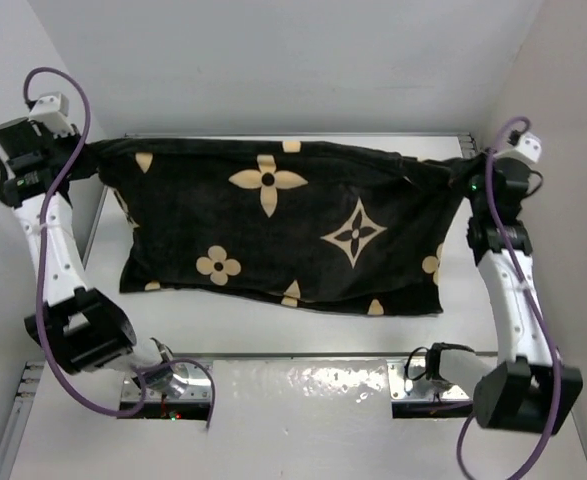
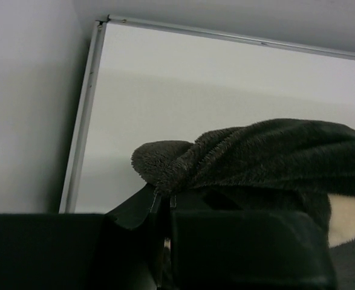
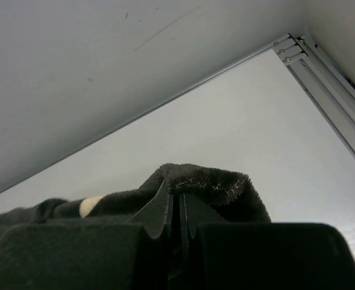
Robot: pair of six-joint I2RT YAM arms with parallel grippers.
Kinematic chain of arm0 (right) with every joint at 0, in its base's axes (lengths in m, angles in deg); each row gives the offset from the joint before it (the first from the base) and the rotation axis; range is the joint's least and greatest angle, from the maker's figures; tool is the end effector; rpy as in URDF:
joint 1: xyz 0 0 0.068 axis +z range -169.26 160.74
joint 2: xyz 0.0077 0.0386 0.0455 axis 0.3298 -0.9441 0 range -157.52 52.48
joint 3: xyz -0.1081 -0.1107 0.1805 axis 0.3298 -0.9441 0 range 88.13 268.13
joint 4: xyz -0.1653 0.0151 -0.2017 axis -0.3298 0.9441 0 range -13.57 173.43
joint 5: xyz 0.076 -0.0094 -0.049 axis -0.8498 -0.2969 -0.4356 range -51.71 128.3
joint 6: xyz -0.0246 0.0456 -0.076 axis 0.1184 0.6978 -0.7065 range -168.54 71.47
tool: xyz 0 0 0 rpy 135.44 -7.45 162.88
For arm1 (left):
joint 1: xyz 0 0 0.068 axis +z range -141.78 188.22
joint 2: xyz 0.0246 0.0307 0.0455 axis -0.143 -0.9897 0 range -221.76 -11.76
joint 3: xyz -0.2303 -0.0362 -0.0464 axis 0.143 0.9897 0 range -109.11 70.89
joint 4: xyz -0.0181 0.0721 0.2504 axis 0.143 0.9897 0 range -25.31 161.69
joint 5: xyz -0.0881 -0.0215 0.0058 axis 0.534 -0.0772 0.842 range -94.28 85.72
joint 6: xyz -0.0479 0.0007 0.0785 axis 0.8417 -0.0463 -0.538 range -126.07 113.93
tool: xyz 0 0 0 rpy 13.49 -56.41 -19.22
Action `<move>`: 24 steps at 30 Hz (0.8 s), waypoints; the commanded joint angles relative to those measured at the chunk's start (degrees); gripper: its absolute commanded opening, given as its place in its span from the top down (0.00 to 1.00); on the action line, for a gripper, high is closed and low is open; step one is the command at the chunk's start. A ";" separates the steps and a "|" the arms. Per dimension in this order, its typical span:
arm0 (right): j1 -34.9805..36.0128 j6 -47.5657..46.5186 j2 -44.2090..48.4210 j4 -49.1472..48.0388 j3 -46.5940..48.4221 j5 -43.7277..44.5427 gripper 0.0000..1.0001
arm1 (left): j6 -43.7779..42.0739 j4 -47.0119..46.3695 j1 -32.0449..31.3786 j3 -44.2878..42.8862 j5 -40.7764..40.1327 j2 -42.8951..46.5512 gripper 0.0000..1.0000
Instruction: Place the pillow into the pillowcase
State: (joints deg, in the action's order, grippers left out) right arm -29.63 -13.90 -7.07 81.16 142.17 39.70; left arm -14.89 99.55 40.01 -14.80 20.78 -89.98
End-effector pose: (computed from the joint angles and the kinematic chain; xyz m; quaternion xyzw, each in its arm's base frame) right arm 0.3027 -0.0576 0.3181 0.3010 0.7059 0.1255 0.6288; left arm 0.3078 0.1496 0.3592 -0.0557 0.8398 0.0022 0.5401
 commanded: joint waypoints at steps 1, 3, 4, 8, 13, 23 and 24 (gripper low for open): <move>4.82 -5.09 -5.12 -17.89 -0.60 9.83 1.00 | 3.28 -13.04 -3.22 -0.44 -5.89 -4.13 1.00; 8.86 -5.54 -10.29 -23.18 -1.04 14.04 1.00 | 3.89 -14.19 -5.15 -2.10 -8.95 -9.13 1.00; 11.57 -5.80 -11.89 -24.15 -0.78 18.41 1.00 | 3.98 -14.72 -5.51 -4.37 -10.28 -10.80 1.00; 13.18 -5.37 -21.36 -28.54 3.07 24.07 1.00 | 3.29 -15.08 -8.05 -12.98 -15.46 -23.07 1.00; 13.18 -5.54 -32.96 -26.98 12.21 24.08 1.00 | 1.18 -15.77 -10.87 -20.12 -19.87 -30.49 1.00; 12.74 -8.61 -52.31 -20.66 36.09 23.12 0.01 | 0.39 -12.80 -14.12 -35.84 -28.48 -47.63 0.53; 12.83 -8.88 -53.55 -18.99 38.31 23.11 0.01 | 0.03 -10.70 -14.30 -37.60 -29.44 -49.04 0.33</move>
State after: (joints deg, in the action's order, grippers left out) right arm -16.10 -20.68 -58.08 61.84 172.64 61.71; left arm -13.91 91.09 25.65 -45.59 -2.47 -137.71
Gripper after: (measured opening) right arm 0.923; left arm 0.506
